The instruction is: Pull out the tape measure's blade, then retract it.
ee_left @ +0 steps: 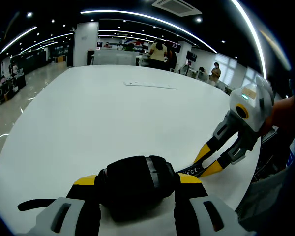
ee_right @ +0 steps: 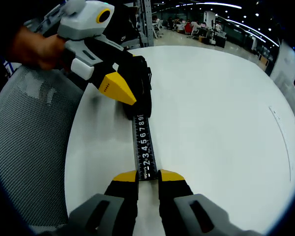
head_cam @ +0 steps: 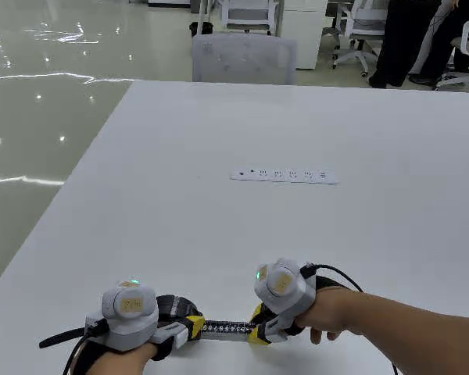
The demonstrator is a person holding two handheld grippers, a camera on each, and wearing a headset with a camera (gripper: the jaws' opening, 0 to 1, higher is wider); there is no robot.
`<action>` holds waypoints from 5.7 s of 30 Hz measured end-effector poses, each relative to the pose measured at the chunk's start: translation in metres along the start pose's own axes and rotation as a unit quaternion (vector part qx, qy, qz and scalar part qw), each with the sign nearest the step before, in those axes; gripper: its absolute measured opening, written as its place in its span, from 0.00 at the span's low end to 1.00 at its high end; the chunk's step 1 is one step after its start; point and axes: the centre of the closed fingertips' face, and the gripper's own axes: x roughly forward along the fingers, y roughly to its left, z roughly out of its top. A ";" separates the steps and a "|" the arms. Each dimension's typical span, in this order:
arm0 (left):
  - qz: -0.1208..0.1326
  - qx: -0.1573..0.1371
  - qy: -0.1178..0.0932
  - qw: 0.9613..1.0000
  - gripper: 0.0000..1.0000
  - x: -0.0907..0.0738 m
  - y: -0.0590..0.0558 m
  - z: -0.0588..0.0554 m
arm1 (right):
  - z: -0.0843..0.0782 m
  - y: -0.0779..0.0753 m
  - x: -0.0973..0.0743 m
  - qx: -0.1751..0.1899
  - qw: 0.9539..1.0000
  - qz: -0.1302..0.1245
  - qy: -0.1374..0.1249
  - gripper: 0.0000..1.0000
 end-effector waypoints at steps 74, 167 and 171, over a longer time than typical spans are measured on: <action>-0.005 -0.010 0.006 1.000 0.56 0.000 0.001 0.000 | 0.064 0.009 0.040 -0.008 0.999 -0.013 -0.045 0.14; -0.157 0.146 -0.031 0.976 1.00 -0.118 0.046 -0.009 | -0.166 0.054 -0.204 0.201 0.932 -0.265 -0.147 0.96; -0.155 0.148 -0.032 0.976 1.00 -0.119 0.045 -0.006 | -0.169 0.054 -0.205 0.204 0.931 -0.266 -0.148 0.98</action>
